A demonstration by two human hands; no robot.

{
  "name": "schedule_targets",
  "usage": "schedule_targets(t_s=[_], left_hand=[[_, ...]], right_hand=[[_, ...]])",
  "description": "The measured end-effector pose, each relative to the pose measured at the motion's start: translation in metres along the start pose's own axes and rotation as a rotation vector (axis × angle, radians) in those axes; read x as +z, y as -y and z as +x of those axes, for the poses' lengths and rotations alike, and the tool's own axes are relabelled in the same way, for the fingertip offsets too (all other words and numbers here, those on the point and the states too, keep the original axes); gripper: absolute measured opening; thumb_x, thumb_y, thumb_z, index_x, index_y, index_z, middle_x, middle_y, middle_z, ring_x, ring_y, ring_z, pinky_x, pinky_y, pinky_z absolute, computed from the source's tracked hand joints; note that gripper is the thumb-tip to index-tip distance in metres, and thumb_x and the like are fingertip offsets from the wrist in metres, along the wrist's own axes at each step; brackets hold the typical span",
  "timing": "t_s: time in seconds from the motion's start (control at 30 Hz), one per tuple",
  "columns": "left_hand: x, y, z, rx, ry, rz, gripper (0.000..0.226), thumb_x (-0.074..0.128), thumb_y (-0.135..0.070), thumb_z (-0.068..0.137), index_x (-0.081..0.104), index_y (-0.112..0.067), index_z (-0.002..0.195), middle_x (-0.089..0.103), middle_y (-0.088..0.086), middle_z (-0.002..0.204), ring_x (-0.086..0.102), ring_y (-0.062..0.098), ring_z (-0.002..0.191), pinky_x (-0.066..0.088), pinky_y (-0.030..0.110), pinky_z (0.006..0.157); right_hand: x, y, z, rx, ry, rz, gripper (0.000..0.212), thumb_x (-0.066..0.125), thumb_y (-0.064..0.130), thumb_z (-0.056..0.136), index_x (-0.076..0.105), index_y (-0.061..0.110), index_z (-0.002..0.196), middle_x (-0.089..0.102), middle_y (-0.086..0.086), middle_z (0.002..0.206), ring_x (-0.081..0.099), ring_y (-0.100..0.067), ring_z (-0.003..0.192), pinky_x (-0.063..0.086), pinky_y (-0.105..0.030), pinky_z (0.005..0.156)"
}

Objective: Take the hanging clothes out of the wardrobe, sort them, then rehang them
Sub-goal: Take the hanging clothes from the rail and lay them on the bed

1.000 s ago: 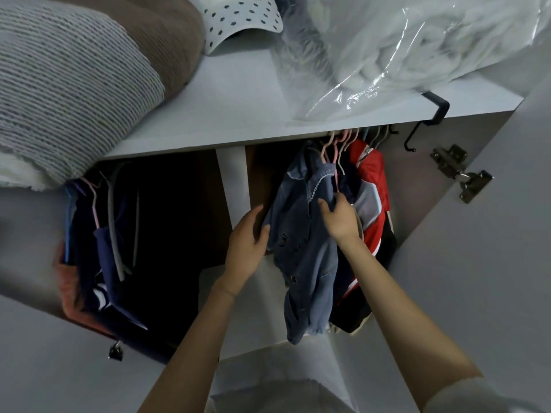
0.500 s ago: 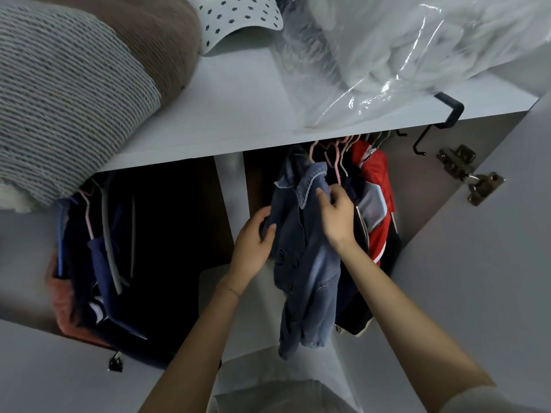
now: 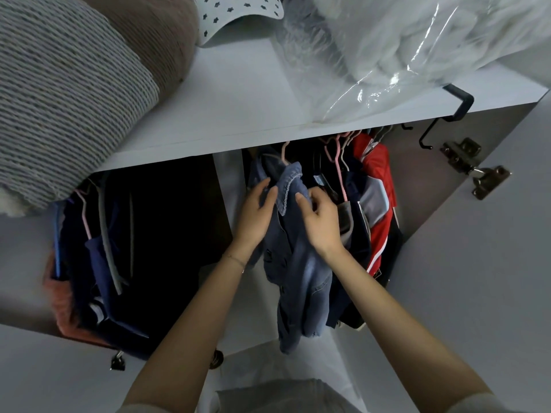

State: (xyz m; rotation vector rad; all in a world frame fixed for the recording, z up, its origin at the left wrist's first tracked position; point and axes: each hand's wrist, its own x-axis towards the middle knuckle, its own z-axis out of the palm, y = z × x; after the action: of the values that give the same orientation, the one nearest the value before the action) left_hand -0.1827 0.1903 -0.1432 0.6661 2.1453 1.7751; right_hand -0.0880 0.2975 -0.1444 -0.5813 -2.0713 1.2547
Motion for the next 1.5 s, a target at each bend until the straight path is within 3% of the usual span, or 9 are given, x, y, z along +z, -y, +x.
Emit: schedule_targets(t_s=[0.17,0.37,0.47,0.6,0.77,1.03,1.23,1.37,1.5], left_hand=[[-0.001,-0.008,0.006,-0.102,0.012,-0.139,0.041,0.047,-0.024,0.103,0.051,-0.001,0.136,0.055,0.016,0.138,0.05,0.024,0.131,0.035,0.042,0.114],[-0.009,-0.011,0.0,-0.049,-0.015,-0.138,0.038,0.048,-0.022,0.102,0.054,0.002,0.131,0.058,0.018,0.134,0.052,0.027,0.129,0.038,0.045,0.112],[-0.013,-0.009,0.0,-0.059,-0.011,-0.149,0.033,0.047,-0.024,0.103,0.059,-0.006,0.128,0.063,0.009,0.129,0.056,0.015,0.124,0.042,0.037,0.109],[-0.011,-0.014,0.004,-0.162,-0.024,-0.23,0.025,0.045,-0.029,0.103,0.066,-0.026,0.089,0.071,-0.015,0.08,0.064,-0.009,0.079,0.047,0.012,0.074],[-0.011,-0.007,0.005,-0.273,-0.012,-0.303,0.018,0.056,-0.028,0.098,0.069,-0.02,0.089,0.07,0.008,0.097,0.066,0.019,0.093,0.05,0.031,0.086],[-0.002,0.011,0.0,-0.469,-0.003,-0.252,0.025,0.052,-0.022,0.1,0.061,0.001,0.098,0.062,0.02,0.086,0.062,0.032,0.088,0.047,0.04,0.091],[0.004,0.025,-0.016,-0.402,0.043,-0.178,0.024,0.053,-0.016,0.099,0.063,-0.012,0.078,0.063,0.01,0.078,0.063,0.021,0.079,0.048,0.03,0.08],[0.01,0.031,-0.016,-0.366,0.027,-0.138,0.027,0.057,-0.022,0.098,0.065,-0.014,0.073,0.066,-0.005,0.059,0.066,0.005,0.062,0.047,0.011,0.057],[0.011,0.033,-0.017,-0.333,0.002,-0.131,0.031,0.059,-0.028,0.096,0.064,-0.012,0.07,0.064,-0.005,0.057,0.065,0.004,0.061,0.048,0.013,0.06]], right_hand=[[0.008,0.003,-0.001,0.019,0.009,0.013,0.036,0.056,0.021,0.098,0.037,0.024,0.067,0.038,0.011,0.06,0.039,0.0,0.055,0.031,-0.018,0.056],[0.006,0.014,0.001,-0.064,-0.017,0.03,0.034,0.056,0.02,0.098,0.039,0.02,0.068,0.036,0.011,0.06,0.037,-0.003,0.055,0.03,-0.018,0.055],[0.003,0.011,-0.01,-0.129,0.053,-0.025,0.031,0.056,0.021,0.098,0.043,0.011,0.071,0.041,0.005,0.063,0.039,-0.006,0.057,0.033,-0.02,0.056],[0.009,0.001,-0.03,-0.185,0.143,-0.083,0.031,0.055,0.02,0.099,0.046,0.003,0.074,0.046,-0.009,0.066,0.046,-0.02,0.061,0.04,-0.041,0.059],[0.018,-0.008,-0.043,-0.189,0.226,-0.111,0.028,0.056,0.02,0.098,0.047,0.006,0.076,0.046,-0.004,0.068,0.044,-0.014,0.062,0.038,-0.033,0.059],[0.0,-0.025,-0.045,0.036,0.43,-0.042,0.026,0.065,0.024,0.094,0.056,0.001,0.082,0.056,-0.018,0.071,0.05,-0.015,0.064,0.043,-0.033,0.064],[-0.034,-0.037,-0.02,-0.023,0.05,-0.254,0.014,0.06,0.013,0.095,0.066,0.006,0.105,0.065,-0.006,0.105,0.058,-0.02,0.105,0.043,-0.034,0.098],[-0.047,-0.041,0.004,0.047,0.048,-0.422,0.036,0.061,0.01,0.092,0.056,0.002,0.126,0.054,-0.012,0.131,0.047,-0.027,0.125,0.034,-0.033,0.11],[-0.049,-0.042,0.012,0.1,0.03,-0.529,0.044,0.059,0.01,0.089,0.051,0.001,0.132,0.049,-0.014,0.137,0.044,-0.03,0.127,0.037,-0.038,0.108]])
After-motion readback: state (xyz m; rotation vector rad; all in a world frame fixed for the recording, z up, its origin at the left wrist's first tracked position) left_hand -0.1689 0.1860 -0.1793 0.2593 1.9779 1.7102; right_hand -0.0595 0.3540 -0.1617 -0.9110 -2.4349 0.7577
